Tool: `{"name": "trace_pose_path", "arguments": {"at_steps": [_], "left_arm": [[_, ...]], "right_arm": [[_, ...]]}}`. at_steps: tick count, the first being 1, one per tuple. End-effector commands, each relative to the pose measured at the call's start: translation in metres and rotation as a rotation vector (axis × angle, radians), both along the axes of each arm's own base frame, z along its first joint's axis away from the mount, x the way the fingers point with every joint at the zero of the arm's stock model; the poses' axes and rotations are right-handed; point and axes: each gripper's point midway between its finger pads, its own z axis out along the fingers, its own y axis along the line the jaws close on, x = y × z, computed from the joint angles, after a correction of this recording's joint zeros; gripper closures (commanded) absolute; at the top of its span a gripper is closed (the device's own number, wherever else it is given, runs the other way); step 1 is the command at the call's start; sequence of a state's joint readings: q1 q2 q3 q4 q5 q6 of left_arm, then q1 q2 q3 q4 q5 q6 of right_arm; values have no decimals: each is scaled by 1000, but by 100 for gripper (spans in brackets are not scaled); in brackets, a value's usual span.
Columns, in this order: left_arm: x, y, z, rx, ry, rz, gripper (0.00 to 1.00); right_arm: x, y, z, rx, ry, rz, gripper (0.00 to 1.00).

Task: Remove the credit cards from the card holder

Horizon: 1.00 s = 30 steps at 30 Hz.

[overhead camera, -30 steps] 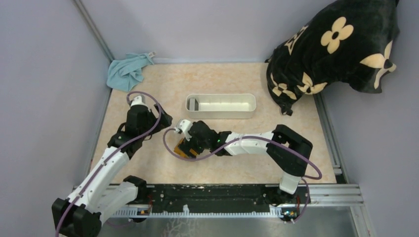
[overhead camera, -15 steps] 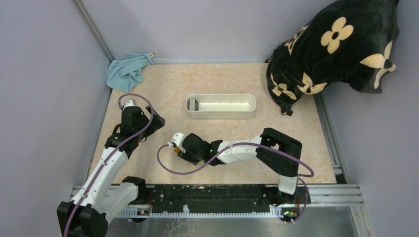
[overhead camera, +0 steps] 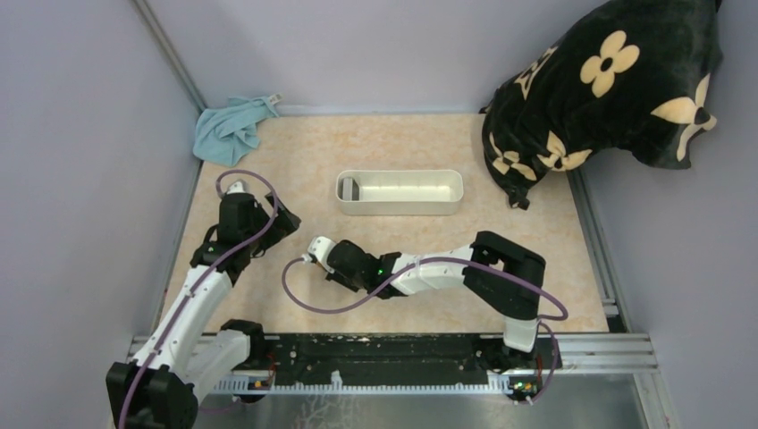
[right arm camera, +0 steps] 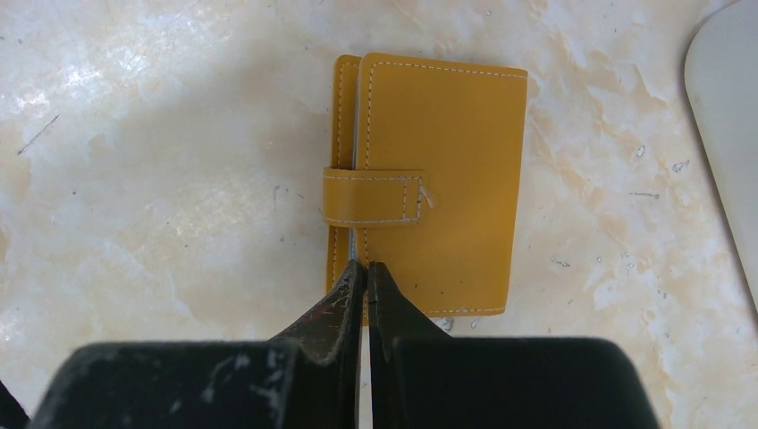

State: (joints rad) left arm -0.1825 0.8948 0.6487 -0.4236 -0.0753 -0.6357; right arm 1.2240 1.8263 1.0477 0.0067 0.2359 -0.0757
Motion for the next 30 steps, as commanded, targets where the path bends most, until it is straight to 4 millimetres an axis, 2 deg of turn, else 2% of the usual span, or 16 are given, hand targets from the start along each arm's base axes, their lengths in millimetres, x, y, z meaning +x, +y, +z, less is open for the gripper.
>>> {"name": "trace_pose_path", "arguments": {"at_steps": [1, 10, 14, 20, 24, 28, 30], "left_arm": [[3, -3, 2, -7, -20, -23, 1], [2, -4, 3, -11, -24, -34, 1], [2, -6, 2, -16, -25, -41, 1], [3, -8, 0, -24, -20, -49, 1], [3, -10, -1, -29, -18, -58, 1], [3, -11, -1, -34, -19, -63, 1], [3, -11, -2, -34, -16, -67, 1]], "right_arm": [[2, 8, 15, 51, -4, -35, 100], [6, 14, 62, 279, 109, -56, 100], [17, 5, 92, 447, 202, -73, 100], [31, -15, 120, 664, 373, -110, 100], [48, -38, 110, 716, 454, -221, 100], [67, -65, 76, 665, 498, -393, 100], [66, -70, 68, 612, 466, -382, 100]]}}
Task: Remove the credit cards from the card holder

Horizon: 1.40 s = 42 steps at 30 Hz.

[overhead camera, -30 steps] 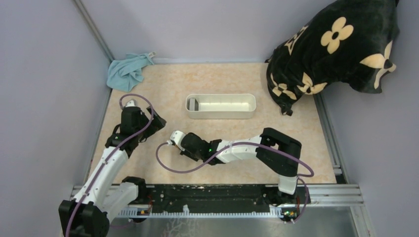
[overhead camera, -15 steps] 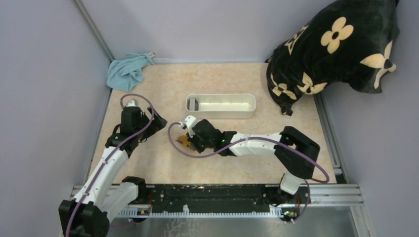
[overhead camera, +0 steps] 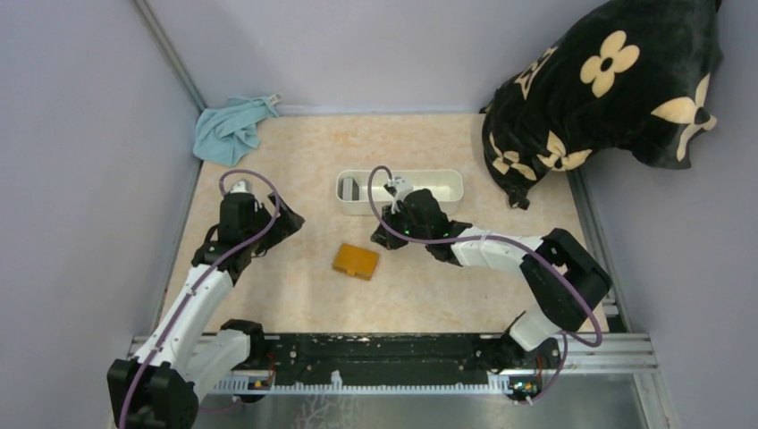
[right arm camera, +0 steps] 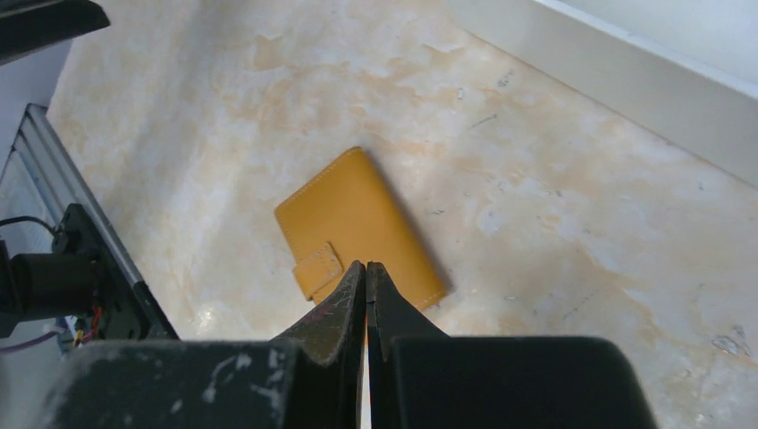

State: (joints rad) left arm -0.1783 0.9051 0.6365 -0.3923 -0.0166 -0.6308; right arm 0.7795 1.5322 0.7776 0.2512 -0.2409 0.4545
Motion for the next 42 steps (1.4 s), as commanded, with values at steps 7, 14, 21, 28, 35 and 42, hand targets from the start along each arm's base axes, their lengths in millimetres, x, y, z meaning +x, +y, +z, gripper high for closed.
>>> {"name": "trace_pose_path", "arguments": {"at_steps": [7, 14, 21, 28, 35, 42], "left_arm": [[4, -3, -1, -4, -13, -26, 1], [1, 0, -3, 1, -4, -7, 1], [0, 0, -5, -11, 5, -2, 1], [0, -1, -7, -14, 9, -7, 1], [0, -1, -6, -13, 4, -12, 1], [1, -4, -7, -20, 9, -24, 1]], "right_arm": [[-23, 28, 12, -290, -317, 129, 40], [-34, 56, -15, -545, -498, 198, 39], [-27, 64, -47, -710, -591, 207, 40], [-25, 69, -62, -745, -590, 237, 45], [-26, 73, -70, -728, -539, 237, 100], [-19, 73, -31, -576, -475, 176, 100]]}}
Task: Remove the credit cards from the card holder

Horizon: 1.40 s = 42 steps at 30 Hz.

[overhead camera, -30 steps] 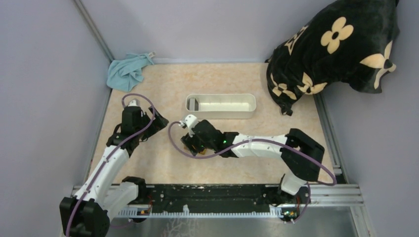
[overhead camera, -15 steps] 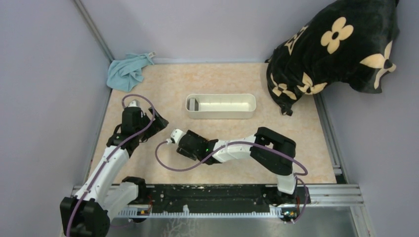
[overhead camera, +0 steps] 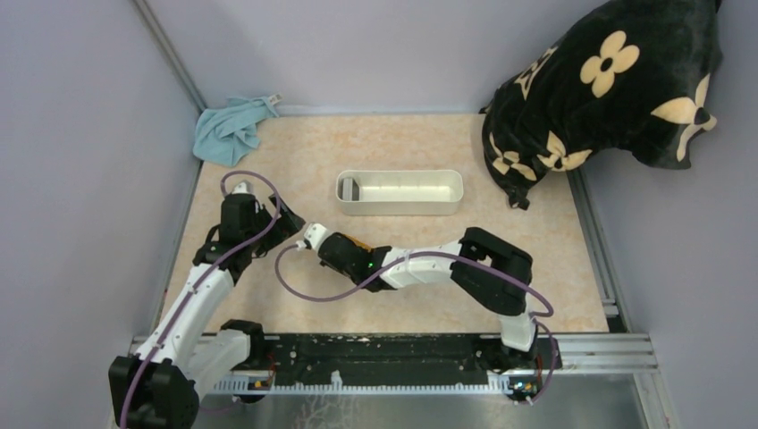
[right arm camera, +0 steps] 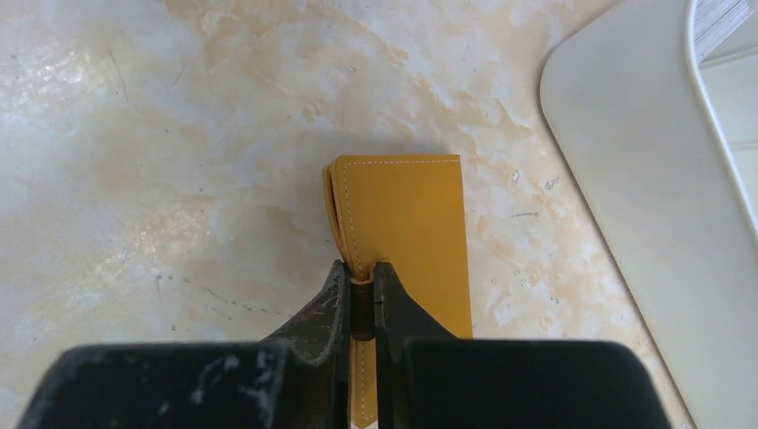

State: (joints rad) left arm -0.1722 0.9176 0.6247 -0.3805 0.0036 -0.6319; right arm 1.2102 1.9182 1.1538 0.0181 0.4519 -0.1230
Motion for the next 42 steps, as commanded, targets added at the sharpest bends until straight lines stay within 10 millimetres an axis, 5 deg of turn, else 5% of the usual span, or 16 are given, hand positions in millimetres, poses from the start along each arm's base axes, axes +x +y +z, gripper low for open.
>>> {"name": "trace_pose_path", "arguments": {"at_steps": [1, 7, 10, 14, 17, 24, 26, 29, 35, 42], "left_arm": [[1, -3, -2, -10, -3, -18, 1], [1, -3, 0, -13, -10, -24, 1], [-1, -7, -1, -31, -7, -34, 1], [-3, -20, -4, -87, -10, -86, 1], [-3, -34, -1, -133, -37, -159, 1], [-4, -46, 7, -166, -92, -226, 8], [-5, -55, 8, -193, -108, -267, 12], [-11, -71, 6, -238, -136, -335, 29], [-24, -120, 15, -331, -253, -571, 95], [-24, -170, 11, -299, -253, -683, 100]], "right_arm": [[-2, 2, 33, 186, 142, -24, 100], [5, -16, 86, 513, 363, -63, 100], [8, -32, 89, 678, 538, -93, 100], [14, -60, 70, 861, 730, -185, 100], [14, -88, 38, 863, 727, -333, 100], [20, -127, 6, 902, 647, -574, 98], [24, -140, 3, 894, 597, -636, 73], [27, -151, 11, 870, 517, -657, 59], [26, -153, 39, 756, 317, -620, 59], [22, -119, 43, 539, 202, -527, 59]]}}
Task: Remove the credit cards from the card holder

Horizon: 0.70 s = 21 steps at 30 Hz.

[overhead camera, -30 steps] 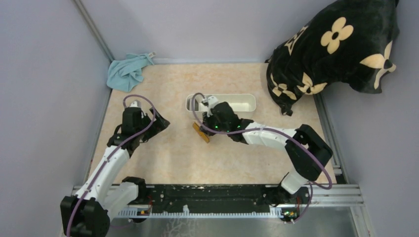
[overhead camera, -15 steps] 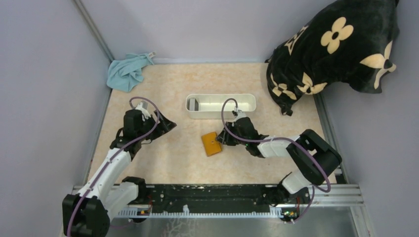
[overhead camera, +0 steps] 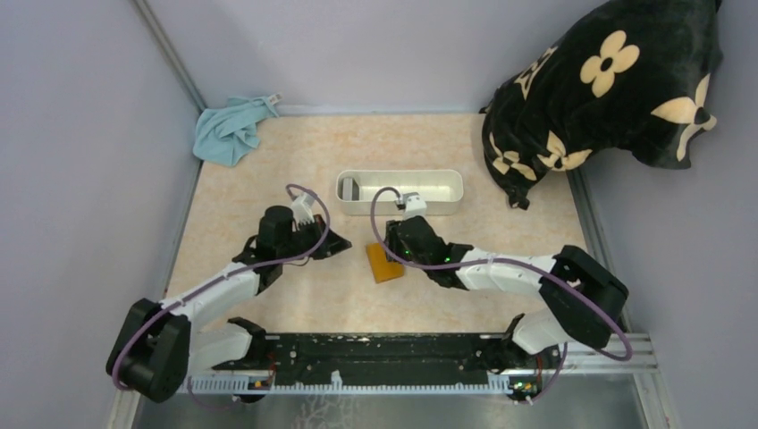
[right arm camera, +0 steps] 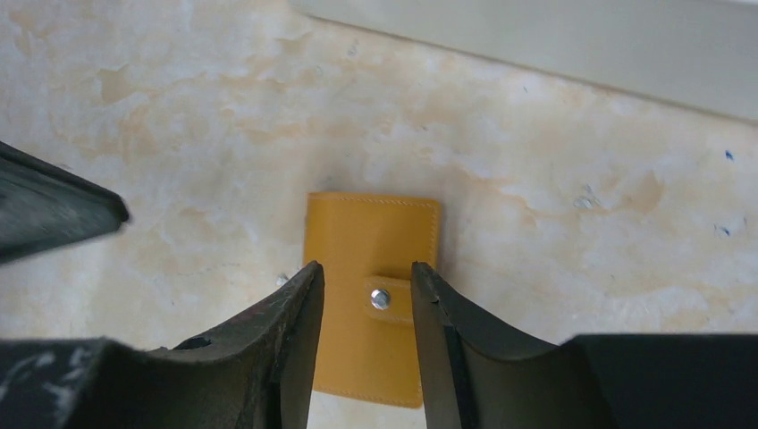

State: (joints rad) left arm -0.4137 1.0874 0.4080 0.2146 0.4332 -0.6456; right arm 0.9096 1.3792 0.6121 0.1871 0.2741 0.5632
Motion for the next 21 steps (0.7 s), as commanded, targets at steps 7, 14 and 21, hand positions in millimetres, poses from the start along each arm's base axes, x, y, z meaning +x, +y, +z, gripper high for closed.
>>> {"name": "trace_pose_path", "arguments": {"at_steps": [7, 14, 21], "left_arm": [[20, -32, -8, 32, -14, -10, 100], [20, -25, -23, 92, 19, 9, 100], [16, -29, -33, 81, 60, -10, 100]], "right_arm": [[5, 30, -13, -227, -53, 82, 61], [-1, 23, -33, -329, -30, 91, 63], [-12, 13, -57, -452, 2, 94, 71]]}}
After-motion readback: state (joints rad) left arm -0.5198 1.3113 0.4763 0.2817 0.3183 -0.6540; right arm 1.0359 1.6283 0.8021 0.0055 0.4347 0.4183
